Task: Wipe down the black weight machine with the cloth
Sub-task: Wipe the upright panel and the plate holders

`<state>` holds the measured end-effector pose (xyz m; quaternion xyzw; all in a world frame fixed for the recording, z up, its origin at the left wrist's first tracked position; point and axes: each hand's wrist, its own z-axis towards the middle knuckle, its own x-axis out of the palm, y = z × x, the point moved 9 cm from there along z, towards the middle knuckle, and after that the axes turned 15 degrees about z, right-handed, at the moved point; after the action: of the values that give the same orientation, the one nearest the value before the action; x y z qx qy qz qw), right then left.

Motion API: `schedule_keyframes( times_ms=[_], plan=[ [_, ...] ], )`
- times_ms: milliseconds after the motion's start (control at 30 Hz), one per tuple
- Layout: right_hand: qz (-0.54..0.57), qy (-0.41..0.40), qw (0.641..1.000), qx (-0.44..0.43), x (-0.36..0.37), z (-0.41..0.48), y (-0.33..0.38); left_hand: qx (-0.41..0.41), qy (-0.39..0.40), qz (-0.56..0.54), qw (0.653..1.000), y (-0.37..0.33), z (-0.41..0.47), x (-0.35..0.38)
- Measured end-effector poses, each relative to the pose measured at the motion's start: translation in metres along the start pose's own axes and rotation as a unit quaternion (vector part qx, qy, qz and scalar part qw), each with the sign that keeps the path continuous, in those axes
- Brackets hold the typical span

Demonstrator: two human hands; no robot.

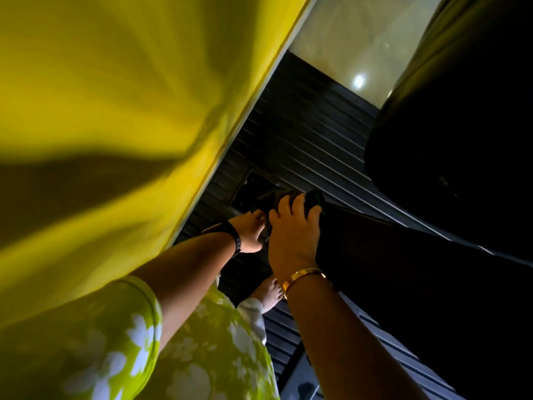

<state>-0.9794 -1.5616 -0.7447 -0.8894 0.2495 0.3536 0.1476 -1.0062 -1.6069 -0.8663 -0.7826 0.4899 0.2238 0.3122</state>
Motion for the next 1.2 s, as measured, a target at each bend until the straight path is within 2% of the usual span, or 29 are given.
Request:
schedule_keyframes(
  times_ms=[67, 167, 333, 433, 533, 600, 667, 800, 900, 1067, 1200],
  plan=[
    [0.047, 0.001, 0.999, -0.004, -0.016, -0.023, -0.005, 0.030, 0.000, 0.008, 1.000, -0.011, -0.013, -0.006],
    [0.085, 0.011, 0.996, 0.012, -0.040, -0.064, -0.021, 0.030, -0.069, -0.027, 0.997, -0.028, -0.042, -0.038],
    [0.157, -0.017, 0.986, 0.050, -0.095, -0.155, -0.053, 0.106, -0.144, -0.014, 0.984, -0.079, -0.108, -0.095],
    [0.171, -0.156, 0.970, 0.073, -0.138, -0.219, -0.075, 0.155, -0.212, -0.027, 0.965, -0.116, -0.154, -0.152],
    [0.207, -0.202, 0.950, 0.115, -0.169, -0.286, -0.104, 0.209, -0.241, -0.016, 0.948, -0.163, -0.203, -0.197],
    [0.182, -0.247, 0.946, 0.105, -0.177, -0.309, -0.108, 0.238, -0.284, -0.022, 0.929, -0.180, -0.220, -0.206],
    [0.134, -0.314, 0.932, 0.121, -0.221, -0.366, -0.130, 0.289, -0.320, -0.028, 0.902, -0.217, -0.256, -0.239],
    [0.152, -0.434, 0.871, 0.175, -0.280, -0.472, -0.171, 0.368, -0.395, -0.047, 0.840, -0.290, -0.323, -0.309],
    [0.139, -0.510, 0.822, 0.212, -0.312, -0.545, -0.195, 0.413, -0.409, -0.052, 0.812, -0.336, -0.357, -0.352],
    [0.113, -0.643, 0.701, 0.287, -0.350, -0.655, -0.230, 0.468, -0.453, -0.034, 0.758, -0.405, -0.414, -0.429],
    [0.073, -0.739, 0.599, 0.300, -0.368, -0.713, -0.239, 0.531, -0.472, 0.017, 0.704, -0.460, -0.458, -0.480]
  ],
)
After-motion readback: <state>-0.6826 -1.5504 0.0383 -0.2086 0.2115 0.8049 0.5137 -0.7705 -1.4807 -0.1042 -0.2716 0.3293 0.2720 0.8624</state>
